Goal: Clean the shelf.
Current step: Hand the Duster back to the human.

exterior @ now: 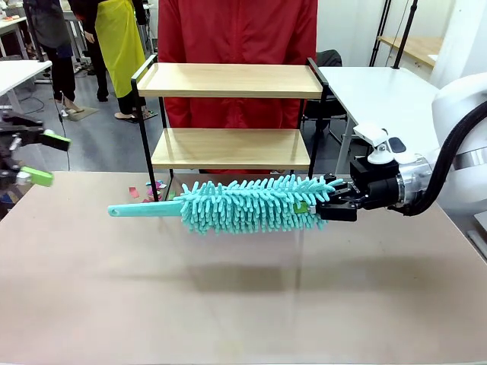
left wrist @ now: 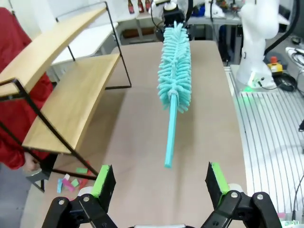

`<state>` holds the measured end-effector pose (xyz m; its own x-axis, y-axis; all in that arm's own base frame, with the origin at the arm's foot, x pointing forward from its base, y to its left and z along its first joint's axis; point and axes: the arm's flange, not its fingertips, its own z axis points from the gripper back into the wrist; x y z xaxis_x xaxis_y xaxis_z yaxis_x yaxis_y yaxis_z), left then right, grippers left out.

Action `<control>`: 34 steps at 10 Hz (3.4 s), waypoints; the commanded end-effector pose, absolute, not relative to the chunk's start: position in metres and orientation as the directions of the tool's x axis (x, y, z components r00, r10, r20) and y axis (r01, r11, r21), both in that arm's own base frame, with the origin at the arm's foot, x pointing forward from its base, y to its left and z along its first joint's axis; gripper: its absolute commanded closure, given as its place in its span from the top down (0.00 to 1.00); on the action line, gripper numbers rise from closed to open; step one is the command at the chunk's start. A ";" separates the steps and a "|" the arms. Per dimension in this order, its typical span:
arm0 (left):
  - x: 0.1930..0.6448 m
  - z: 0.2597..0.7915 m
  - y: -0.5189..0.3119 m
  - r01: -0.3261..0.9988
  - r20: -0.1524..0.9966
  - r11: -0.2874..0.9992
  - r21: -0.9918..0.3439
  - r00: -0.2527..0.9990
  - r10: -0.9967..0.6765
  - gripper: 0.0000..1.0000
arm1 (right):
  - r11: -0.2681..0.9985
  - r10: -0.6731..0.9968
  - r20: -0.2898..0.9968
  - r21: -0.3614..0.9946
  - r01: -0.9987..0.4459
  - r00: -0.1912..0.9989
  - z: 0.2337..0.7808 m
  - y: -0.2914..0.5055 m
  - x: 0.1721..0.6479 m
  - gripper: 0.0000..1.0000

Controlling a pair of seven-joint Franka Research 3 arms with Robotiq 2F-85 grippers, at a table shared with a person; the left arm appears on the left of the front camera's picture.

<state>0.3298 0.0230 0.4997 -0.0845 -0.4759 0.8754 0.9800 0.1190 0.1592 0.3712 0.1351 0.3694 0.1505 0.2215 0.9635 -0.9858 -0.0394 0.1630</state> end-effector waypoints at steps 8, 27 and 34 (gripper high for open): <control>0.324 0.492 0.044 0.982 0.893 0.128 0.141 -0.071 -0.443 1.00 | 0.018 0.031 0.997 0.069 -0.997 0.069 0.441 0.119 0.364 0.16; 0.324 0.492 0.044 0.982 0.893 0.128 0.141 -0.071 -0.443 1.00 | 0.944 -0.110 0.989 0.135 -0.302 0.096 0.453 -0.140 0.343 0.16; 0.324 0.492 0.044 0.982 0.893 0.128 0.141 -0.071 -0.443 1.00 | 0.946 -0.123 0.966 0.183 -0.267 0.228 0.395 -0.128 0.321 0.16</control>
<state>0.3225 0.0452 0.4900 -0.0555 -0.4673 0.8823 0.9839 0.1245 0.1279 0.3810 -0.1530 0.4085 0.2699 -0.1303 0.9540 -0.2894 0.9340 0.2094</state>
